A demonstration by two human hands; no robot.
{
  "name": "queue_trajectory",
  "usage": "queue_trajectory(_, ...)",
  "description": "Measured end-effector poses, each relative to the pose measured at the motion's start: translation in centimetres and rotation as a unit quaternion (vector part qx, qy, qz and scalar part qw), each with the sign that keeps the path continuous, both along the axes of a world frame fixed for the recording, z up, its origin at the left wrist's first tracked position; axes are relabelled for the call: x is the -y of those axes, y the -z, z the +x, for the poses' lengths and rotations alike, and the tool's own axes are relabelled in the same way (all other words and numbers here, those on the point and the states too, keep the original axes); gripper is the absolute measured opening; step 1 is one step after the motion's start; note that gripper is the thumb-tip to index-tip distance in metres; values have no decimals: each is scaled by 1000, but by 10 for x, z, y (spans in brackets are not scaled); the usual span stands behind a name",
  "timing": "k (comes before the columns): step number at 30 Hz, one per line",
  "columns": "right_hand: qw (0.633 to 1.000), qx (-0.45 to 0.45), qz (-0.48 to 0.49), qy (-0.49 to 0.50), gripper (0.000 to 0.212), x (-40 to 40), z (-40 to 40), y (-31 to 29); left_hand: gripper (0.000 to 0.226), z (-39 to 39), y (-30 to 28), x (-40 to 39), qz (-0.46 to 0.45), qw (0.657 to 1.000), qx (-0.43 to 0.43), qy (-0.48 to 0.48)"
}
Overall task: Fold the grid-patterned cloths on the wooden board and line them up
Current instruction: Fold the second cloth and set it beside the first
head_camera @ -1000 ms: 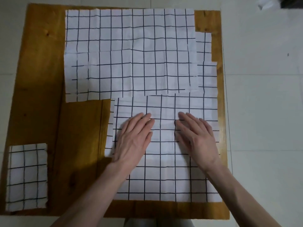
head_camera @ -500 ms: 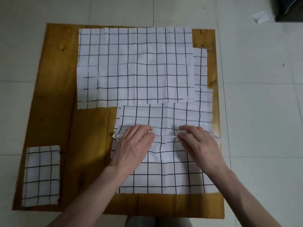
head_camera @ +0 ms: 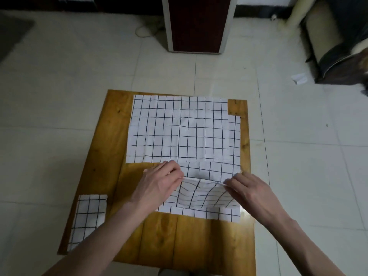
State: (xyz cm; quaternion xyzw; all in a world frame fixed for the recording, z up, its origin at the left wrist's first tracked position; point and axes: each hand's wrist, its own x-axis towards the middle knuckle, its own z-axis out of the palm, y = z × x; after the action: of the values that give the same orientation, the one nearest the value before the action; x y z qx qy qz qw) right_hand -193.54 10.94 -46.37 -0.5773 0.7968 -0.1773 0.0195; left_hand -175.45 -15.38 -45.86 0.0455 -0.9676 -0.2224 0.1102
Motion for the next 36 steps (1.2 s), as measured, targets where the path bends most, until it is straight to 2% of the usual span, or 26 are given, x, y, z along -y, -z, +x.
queue_trajectory(2,1000,-14,-14,9,3,6,-13,-9,12,-9,-14,13,-9,1000,-25,12)
queue_trajectory(5,997,-35,-50,37,19,14,-29,-30,24,-18,-31,32,-50,996,-60,43)
queue_trajectory(7,995,-60,-63,51,20,15,-35,-40,26,-18,-37,43,-78,992,-77,59)
queue_trajectory(13,992,-76,-71,75,29,2,-26,-37,27,6,-18,48,-89,992,-79,48)
queue_trajectory(19,995,-42,-31,82,34,-28,2,8,34,39,27,27,-80,992,-69,62)
queue_trajectory(25,994,-22,23,103,37,-48,23,85,36,62,89,1,-65,996,-35,45)
queue_trajectory(30,987,-6,68,144,48,-61,43,146,75,79,136,-20,-28,998,56,14)
queue_trajectory(36,981,18,103,166,48,-76,62,176,86,95,171,-39,-8,997,83,-1)
